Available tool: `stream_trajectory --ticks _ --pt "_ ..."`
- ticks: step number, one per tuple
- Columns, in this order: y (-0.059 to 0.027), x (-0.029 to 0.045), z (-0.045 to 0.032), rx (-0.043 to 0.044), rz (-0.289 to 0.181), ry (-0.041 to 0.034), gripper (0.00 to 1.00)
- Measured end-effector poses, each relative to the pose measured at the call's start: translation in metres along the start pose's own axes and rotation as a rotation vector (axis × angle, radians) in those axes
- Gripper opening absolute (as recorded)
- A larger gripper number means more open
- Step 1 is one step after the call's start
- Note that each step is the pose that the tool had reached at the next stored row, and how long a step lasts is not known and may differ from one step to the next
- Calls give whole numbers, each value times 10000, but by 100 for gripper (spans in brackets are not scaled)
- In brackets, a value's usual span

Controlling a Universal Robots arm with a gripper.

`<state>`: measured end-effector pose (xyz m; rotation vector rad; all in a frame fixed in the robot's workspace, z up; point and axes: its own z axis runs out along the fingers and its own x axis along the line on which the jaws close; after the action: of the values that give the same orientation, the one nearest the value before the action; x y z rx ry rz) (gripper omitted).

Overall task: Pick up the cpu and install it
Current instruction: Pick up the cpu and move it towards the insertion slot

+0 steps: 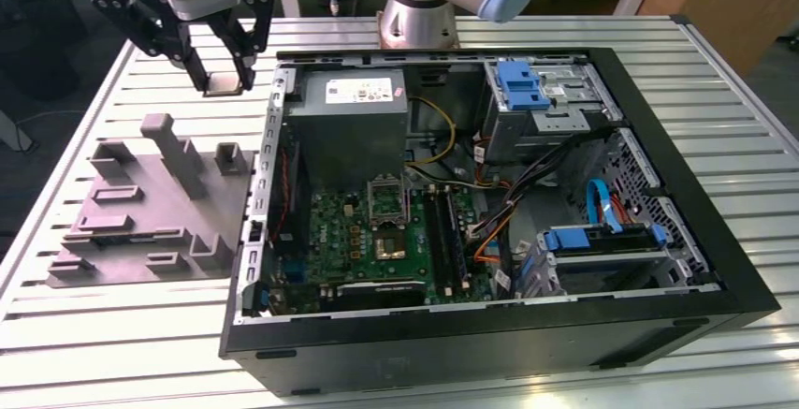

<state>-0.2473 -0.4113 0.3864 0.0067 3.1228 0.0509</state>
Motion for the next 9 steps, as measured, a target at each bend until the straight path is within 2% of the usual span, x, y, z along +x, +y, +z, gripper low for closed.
stream_trajectory --ticks 9 --pt "0 -50 1 0 0 0 47"
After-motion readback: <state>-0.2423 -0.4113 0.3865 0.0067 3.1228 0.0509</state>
